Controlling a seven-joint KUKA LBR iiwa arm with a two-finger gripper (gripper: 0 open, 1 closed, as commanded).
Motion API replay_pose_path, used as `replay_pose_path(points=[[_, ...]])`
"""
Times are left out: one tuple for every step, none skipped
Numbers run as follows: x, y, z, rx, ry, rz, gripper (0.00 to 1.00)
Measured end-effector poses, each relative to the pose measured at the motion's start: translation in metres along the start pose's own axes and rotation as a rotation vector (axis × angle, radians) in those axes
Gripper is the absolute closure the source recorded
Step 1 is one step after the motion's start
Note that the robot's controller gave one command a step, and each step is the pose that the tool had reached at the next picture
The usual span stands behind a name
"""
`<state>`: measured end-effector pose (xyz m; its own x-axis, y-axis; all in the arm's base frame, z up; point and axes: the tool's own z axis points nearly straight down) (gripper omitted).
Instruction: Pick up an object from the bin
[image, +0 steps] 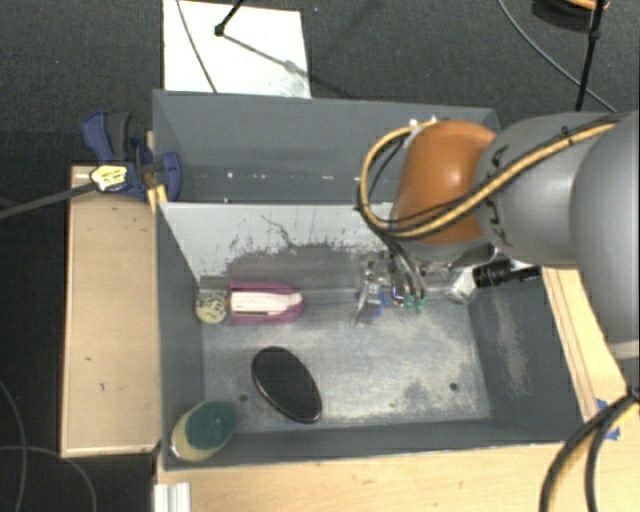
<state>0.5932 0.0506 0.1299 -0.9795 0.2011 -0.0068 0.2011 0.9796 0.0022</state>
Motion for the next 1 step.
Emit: replay_pose_path(points=[[-0.0029,0.0004,-0.0669,-0.001,-0.004,-0.005,1.0]])
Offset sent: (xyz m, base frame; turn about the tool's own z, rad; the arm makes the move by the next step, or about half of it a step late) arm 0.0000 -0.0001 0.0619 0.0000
